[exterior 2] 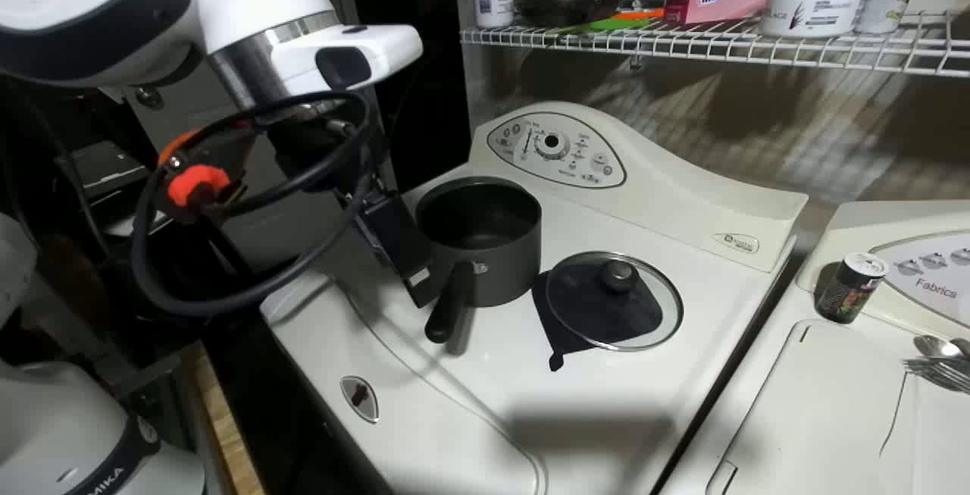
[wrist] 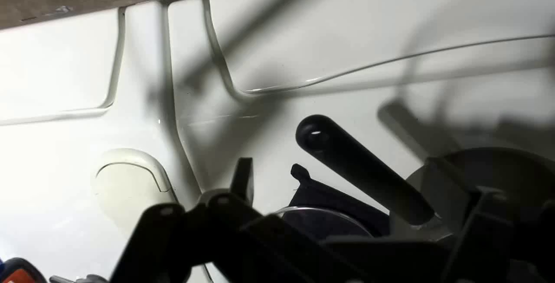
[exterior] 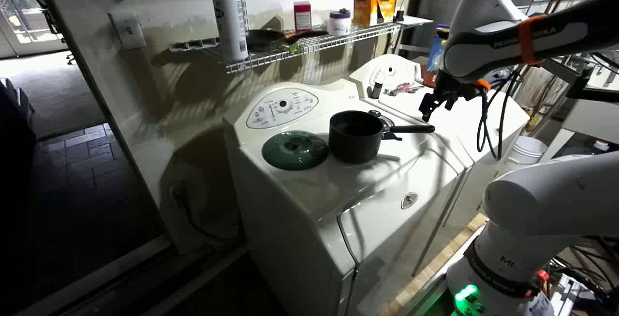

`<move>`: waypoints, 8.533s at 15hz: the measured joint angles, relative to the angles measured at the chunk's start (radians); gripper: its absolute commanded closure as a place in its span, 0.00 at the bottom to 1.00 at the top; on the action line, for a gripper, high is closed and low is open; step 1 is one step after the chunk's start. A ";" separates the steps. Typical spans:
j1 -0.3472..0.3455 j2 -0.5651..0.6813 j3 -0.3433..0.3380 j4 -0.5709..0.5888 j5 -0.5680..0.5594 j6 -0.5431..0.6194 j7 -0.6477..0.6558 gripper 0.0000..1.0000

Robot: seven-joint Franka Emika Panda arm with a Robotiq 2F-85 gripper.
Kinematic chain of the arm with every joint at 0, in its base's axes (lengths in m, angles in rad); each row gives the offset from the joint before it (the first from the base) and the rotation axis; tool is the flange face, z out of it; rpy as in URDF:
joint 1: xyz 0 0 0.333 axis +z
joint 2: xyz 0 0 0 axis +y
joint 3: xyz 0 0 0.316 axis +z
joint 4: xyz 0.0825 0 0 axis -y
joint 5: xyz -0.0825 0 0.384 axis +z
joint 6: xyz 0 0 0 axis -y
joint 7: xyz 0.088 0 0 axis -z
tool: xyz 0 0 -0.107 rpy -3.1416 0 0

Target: Pick up the glass lid and put it on the pot

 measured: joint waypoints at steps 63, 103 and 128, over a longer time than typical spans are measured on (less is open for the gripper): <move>-0.012 1.171 -0.013 1.108 0.506 -0.289 0.244 0.00; -0.027 1.351 0.012 1.325 0.517 -0.458 0.236 0.56; -0.004 1.292 0.007 1.286 0.500 -0.400 0.196 0.66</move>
